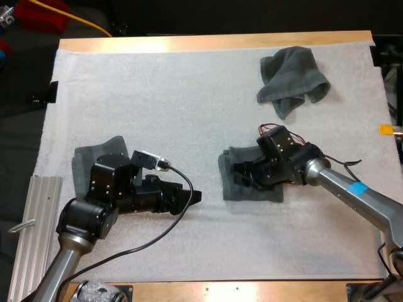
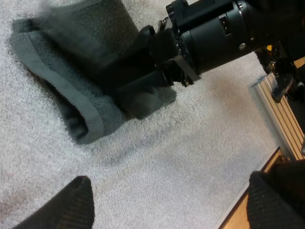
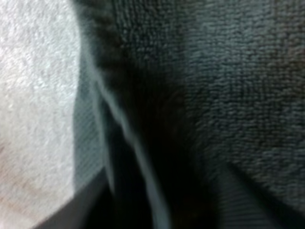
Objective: Pick towel from pile, fold and stack
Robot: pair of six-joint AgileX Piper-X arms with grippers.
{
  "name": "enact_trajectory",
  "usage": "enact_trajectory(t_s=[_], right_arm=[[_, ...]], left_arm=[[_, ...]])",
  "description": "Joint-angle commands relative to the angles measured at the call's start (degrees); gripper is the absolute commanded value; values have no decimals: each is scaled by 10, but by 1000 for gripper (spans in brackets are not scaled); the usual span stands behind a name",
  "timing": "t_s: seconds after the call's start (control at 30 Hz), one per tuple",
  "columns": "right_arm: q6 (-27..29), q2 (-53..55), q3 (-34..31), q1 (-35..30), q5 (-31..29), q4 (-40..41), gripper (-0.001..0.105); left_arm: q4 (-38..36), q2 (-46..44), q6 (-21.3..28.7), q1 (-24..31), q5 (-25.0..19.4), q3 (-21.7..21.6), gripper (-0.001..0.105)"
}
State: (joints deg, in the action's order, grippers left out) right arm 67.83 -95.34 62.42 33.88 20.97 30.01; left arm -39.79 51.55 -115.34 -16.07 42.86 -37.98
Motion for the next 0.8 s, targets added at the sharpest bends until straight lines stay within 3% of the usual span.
enact_trajectory(t_s=[0.0, 0.03, 0.1, 0.27, 0.5, 0.6, 0.7, 0.77], right_arm=[[5, -1, 1, 1, 20, -1, 56], [5, -1, 1, 2, 69, -28, 57], [5, -1, 1, 12, 107, -53, 57], [-5, -22, 1, 54, 106, -54, 57], [-10, -19, 1, 54, 106, -54, 57], [-5, -5, 1, 54, 77, -51, 57], [35, 38, 1, 54, -24, -21, 57], [52, 56, 1, 54, -41, -7, 57]], left_arm=[[2, -4, -1, -2, 3, -4, 65], [2, -4, -1, -2, 3, -4, 65], [2, -4, -1, -2, 3, -4, 65], [2, -4, -1, -2, 3, -4, 65], [-2, -4, -1, -2, 7, -4, 65], [-2, -4, -1, -2, 7, -4, 65], [-2, -4, -1, -2, 7, -4, 65], [-2, -4, -1, -2, 7, -4, 65]])
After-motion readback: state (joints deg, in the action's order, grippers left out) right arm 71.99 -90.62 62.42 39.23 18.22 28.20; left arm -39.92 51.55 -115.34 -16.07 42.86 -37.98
